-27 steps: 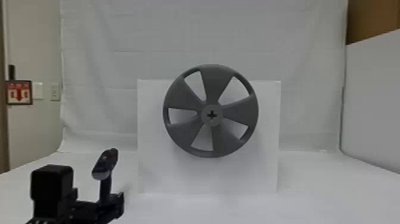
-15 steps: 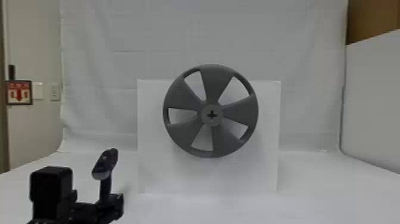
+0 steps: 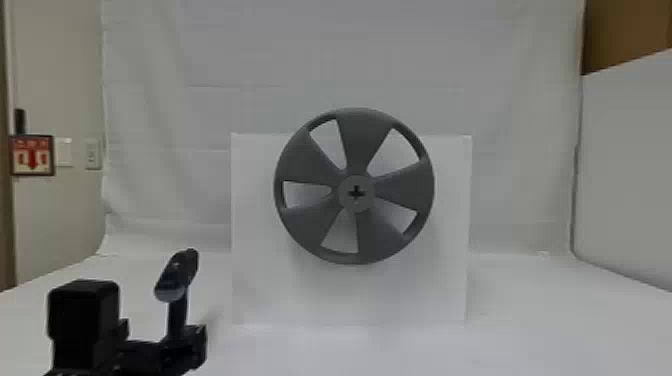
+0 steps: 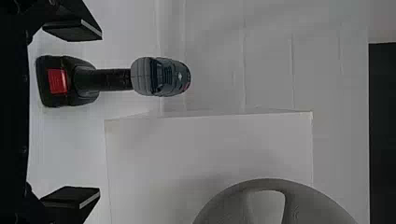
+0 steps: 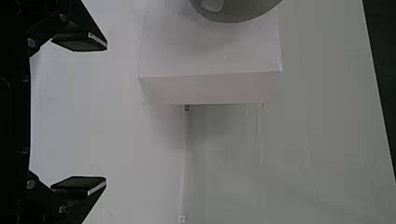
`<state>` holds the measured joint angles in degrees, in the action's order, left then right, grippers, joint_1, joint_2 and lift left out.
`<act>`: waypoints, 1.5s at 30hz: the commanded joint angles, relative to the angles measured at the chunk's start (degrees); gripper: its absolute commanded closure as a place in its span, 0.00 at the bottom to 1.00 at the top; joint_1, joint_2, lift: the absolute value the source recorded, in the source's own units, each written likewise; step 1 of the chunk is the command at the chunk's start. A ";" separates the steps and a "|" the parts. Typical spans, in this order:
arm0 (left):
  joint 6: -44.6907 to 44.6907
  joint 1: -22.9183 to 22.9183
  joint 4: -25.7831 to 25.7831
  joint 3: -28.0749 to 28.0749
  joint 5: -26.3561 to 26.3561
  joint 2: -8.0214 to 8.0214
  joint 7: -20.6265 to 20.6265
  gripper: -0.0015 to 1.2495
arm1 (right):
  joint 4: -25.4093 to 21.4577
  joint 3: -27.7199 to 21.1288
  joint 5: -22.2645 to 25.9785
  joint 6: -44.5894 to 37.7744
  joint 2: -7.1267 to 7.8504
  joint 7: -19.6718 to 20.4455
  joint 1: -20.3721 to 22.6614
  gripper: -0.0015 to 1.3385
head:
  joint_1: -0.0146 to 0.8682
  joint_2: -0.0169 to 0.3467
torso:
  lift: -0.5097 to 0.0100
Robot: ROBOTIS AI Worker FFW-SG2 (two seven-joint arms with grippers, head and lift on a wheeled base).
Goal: Grasp the drill and bring into the middle of wheel
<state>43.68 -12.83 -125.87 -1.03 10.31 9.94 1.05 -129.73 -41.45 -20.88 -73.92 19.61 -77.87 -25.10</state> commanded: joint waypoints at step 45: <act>3.25 -7.65 9.32 0.33 0.59 -0.80 1.93 0.09 | 0.00 2.25 -0.83 0.00 -0.01 -0.45 -0.21 0.20 | 0.08 0.13 | 0.21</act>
<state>47.52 -19.39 -118.42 -0.85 10.55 9.23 2.99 -129.73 -39.34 -21.61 -73.91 19.68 -77.87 -25.31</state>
